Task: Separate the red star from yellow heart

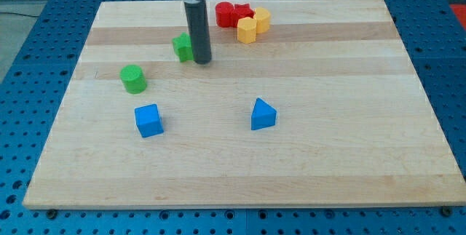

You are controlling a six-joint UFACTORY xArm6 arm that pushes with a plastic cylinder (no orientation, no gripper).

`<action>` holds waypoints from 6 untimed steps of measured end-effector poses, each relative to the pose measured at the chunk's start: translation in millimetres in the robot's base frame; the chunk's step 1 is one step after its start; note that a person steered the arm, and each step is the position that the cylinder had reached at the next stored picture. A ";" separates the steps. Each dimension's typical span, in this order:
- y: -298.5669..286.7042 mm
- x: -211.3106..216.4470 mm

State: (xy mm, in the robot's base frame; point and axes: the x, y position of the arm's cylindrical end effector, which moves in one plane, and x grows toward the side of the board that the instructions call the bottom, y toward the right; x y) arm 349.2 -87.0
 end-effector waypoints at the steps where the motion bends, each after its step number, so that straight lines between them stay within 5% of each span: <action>1: -27.3 -36.2; 3: -9.0 -81.8; 4: 60.0 -91.2; 6: 43.9 -123.7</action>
State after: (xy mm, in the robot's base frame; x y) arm 225.6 -43.0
